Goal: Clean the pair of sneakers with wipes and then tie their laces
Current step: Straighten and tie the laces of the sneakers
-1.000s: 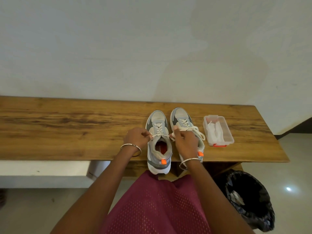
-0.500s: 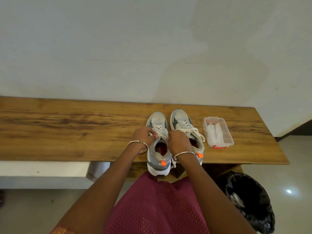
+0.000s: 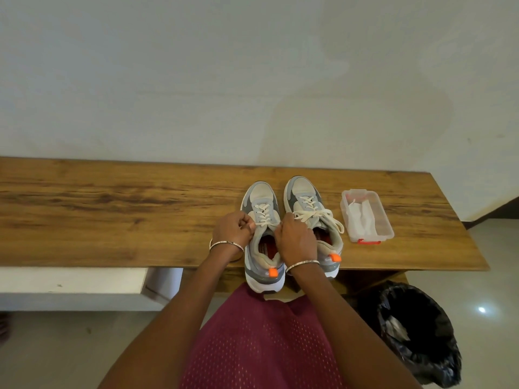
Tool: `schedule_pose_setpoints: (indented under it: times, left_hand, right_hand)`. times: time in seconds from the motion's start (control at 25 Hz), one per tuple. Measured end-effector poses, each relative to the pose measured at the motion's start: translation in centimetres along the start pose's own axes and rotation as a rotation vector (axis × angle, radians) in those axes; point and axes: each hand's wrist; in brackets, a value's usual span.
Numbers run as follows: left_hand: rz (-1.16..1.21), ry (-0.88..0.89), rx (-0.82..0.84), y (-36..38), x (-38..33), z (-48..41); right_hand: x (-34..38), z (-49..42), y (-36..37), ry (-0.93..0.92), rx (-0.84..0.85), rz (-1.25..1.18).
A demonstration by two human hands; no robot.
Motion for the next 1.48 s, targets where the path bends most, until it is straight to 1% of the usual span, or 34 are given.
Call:
schedule_pose_setpoints:
  times: [0.16, 0.2, 0.28, 0.36, 0.44, 0.48, 0.52, 0.6, 0.64, 0.68, 0.72, 0.76, 0.84, 0.92, 0.96, 1.0, 1.04, 1.12, 1.2, 1.32, 1.4, 1.48]
  left_hand:
    - [0.082, -0.050, -0.068, 0.7, 0.4, 0.4]
    - [0.073, -0.040, -0.075, 0.6, 0.3, 0.7]
    - [-0.021, 0.038, -0.085, -0.2, -0.3, 1.3]
    - [-0.161, 0.107, -0.019, -1.4, -0.5, 1.1]
    - [-0.255, 0.102, 0.117, -2.9, -0.7, 0.5]
    - [-0.226, 0.055, 0.170, -3.6, -0.9, 0.3]
    - [-0.107, -0.030, 0.214, -4.2, -1.3, 0.1]
    - [0.237, -0.226, 0.289, -5.2, -2.2, 0.2]
    - [0.337, -0.257, 0.315, -5.5, -2.7, 0.1]
    - [0.379, -0.244, 0.320, -5.5, -2.9, 0.1]
    - [0.390, -0.209, 0.305, -5.3, -3.1, 0.0]
    - [0.402, -0.180, 0.279, -4.9, -3.1, -0.1]
    - [0.506, -0.188, 0.235, -3.6, -3.3, 0.1]
    - [0.709, -0.271, 0.193, -1.9, -3.5, 0.8]
    - [0.825, -0.322, 0.184, -1.2, -3.6, 1.1]
    - [0.914, -0.365, 0.179, -0.6, -3.5, 1.2]
    - [0.948, -0.388, 0.169, -0.1, -3.4, 1.1]
    - [0.892, -0.366, 0.168, 0.4, -2.9, 0.7]
    - [0.817, -0.286, 0.210, 0.8, -2.3, 0.2]
    - [0.762, -0.157, 0.260, 0.9, -1.6, -0.4]
    - [0.767, -0.151, 0.255, 0.9, -1.3, -0.7]
    - [0.778, -0.210, 0.221, 0.8, -1.2, -0.9]
  right_hand:
    - [1.2, 0.5, 0.3, 0.069, -0.016, 0.008]
    - [1.2, 0.4, 0.1, 0.086, -0.010, 0.003]
    - [0.7, -0.1, -0.6, 0.028, 0.067, -0.002]
    - [0.0, -0.6, -1.2, -0.035, 0.195, -0.034]
    - [-0.5, -1.2, -1.7, 0.026, 0.284, -0.097]
    - [-0.6, -1.6, -2.0, 0.055, 0.318, -0.097]
    - [-0.7, -2.0, -2.4, 0.061, 0.352, -0.085]
    - [-1.1, -2.8, -3.7, 0.078, 0.446, -0.141]
    - [-1.4, -3.1, -4.6, 0.104, 0.483, -0.229]
    - [-1.6, -3.3, -5.4, 0.125, 0.495, -0.347]
    - [-1.7, -3.3, -5.9, 0.132, 0.467, -0.473]
    - [-1.7, -3.2, -6.0, 0.138, 0.397, -0.587]
    - [-0.9, -2.7, -5.5, 0.207, 0.259, -0.840]
    - [0.4, -2.1, -3.9, 0.384, 0.202, -1.200]
    - [0.8, -2.0, -2.9, 0.468, 0.179, -1.329]
    - [1.0, -2.0, -2.0, 0.534, 0.151, -1.406]
    - [1.1, -2.2, -1.1, 0.588, 0.136, -1.430]
    - [1.0, -2.4, 0.2, 0.634, 0.131, -1.399]
    - [0.8, -2.5, 0.9, 0.627, 0.137, -1.345]
    - [0.7, -2.5, 1.3, 0.610, 0.128, -1.373]
    - [0.6, -2.4, 1.5, 0.627, 0.064, -1.406]
    - [0.4, -2.2, 1.7, 0.695, -0.001, -1.453]
Point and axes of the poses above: each hand's wrist, its own z-axis away from the middle knuckle, its own y-axis out of the palm, x = y × z, and after that the axes turned 13 degrees about -x, right-handed
